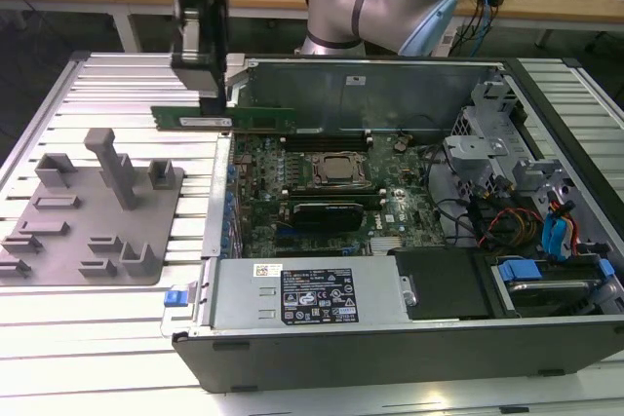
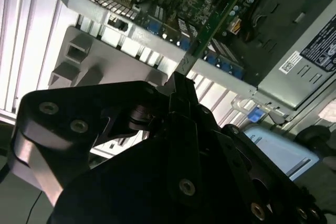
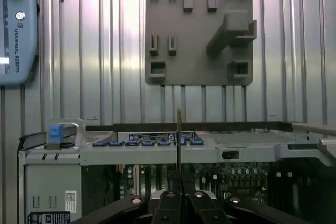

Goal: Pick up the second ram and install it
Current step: 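Pick up the second ram and move it above second insertion slot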

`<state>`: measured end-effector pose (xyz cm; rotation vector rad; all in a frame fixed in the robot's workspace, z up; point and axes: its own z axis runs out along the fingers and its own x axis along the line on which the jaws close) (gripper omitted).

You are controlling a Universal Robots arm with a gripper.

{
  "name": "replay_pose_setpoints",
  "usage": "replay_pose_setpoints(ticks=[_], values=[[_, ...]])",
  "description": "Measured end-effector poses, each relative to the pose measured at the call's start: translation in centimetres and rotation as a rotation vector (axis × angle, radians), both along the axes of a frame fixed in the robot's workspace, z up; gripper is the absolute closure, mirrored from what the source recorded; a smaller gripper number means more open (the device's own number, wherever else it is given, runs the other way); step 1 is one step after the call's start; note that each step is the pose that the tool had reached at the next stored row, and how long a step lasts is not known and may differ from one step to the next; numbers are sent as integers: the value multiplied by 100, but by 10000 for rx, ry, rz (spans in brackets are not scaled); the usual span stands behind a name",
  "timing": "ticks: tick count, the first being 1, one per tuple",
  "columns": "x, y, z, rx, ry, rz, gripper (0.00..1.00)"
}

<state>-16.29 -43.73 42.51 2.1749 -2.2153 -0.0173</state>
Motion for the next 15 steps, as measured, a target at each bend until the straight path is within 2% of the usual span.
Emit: replay_pose_setpoints(ticks=[4,6,9,15], values=[[165,1,-7,1,35,0,91],[364,1,-13,0,65,1,91],[605,2,-20,-1,97,3,91],[926,2,-32,1,142,11,91]])
